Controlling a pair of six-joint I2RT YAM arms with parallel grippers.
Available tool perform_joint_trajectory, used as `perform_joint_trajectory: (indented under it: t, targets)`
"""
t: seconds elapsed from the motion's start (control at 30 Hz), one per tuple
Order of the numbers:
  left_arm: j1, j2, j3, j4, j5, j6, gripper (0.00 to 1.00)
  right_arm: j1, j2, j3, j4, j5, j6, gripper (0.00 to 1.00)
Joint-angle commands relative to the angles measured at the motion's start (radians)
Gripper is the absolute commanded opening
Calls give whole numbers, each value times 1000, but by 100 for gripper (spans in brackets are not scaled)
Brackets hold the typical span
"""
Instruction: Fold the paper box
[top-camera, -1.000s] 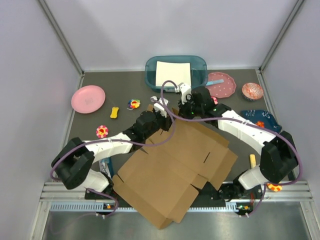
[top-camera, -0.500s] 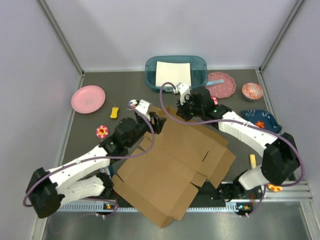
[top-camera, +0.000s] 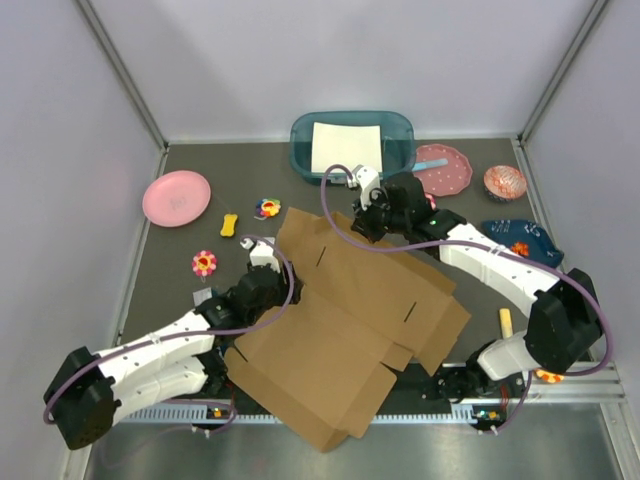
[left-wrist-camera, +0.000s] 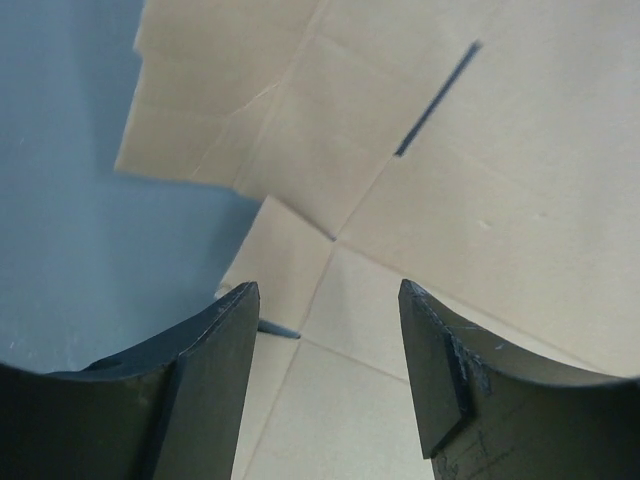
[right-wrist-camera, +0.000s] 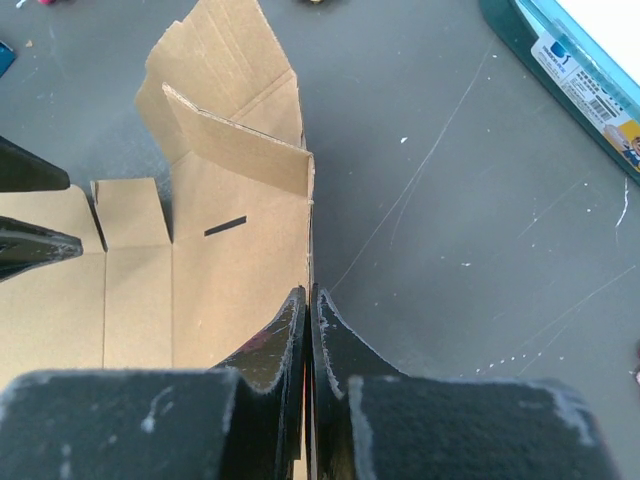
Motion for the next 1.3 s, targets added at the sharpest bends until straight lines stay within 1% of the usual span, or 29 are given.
perform_joint_trajectory:
  t: [0.0, 0.07, 0.13, 0.2, 0.33, 0.47, 0.53, 0.57, 0.6, 0.7, 0.8, 0.83, 0.93, 0.97, 1.03, 1.07, 1.17, 1.27]
  targets:
    - [-2, 23, 5, -82, -92, -128, 65, 14, -32, -1, 31, -35, -8, 0]
    - [-2, 6, 10, -110, -132, -140, 67, 14, -34, -2, 31, -34, -8, 0]
    - [-2, -5, -12, -87, -173, -143, 68, 14, -34, -4, 32, -31, -11, 0]
    - [1, -2, -27, -76, -183, -148, 68, 12, -34, -4, 31, -31, -11, 0]
    - [2, 55, -49, -72, -169, -175, 68, 14, -33, -2, 31, -37, -11, 0]
    - [1, 109, -58, -20, -143, -160, 68, 21, -32, 8, 29, -37, -8, 0]
    - [4, 130, -64, 37, -123, -143, 67, 24, -32, 10, 25, -37, -9, 0]
    - [4, 133, -69, 63, -92, -119, 66, 26, -34, 11, 23, -35, -9, 0]
    - [2, 138, -78, 127, -72, -110, 63, 26, -34, 11, 22, -34, -9, 0]
    - [2, 153, -92, 192, -29, -97, 58, 27, -40, 10, 17, -28, -11, 0]
    - [2, 135, -133, 262, 3, -80, 51, 29, -45, 8, 15, -29, -11, 0]
    - [2, 124, -142, 308, 14, -74, 46, 29, -46, 8, 17, -28, -12, 0]
    - [2, 127, -153, 350, 47, -41, 36, 32, -49, 10, 14, -25, -14, 0]
    - [4, 130, -152, 347, 60, -15, 27, 32, -48, 11, 12, -21, -12, 0]
    - [1, 138, -139, 338, 95, 2, 19, 35, -48, 16, 6, -15, -15, 0]
    - [-1, 135, -145, 371, 103, 16, 14, 35, -49, 18, 6, -9, -17, 0]
    - [-7, 120, -187, 456, 115, 48, 8, 43, -51, 19, 2, 11, -23, 0]
    - [-33, 121, -198, 474, 80, 91, 9, 52, -52, 21, -6, 35, -31, 0]
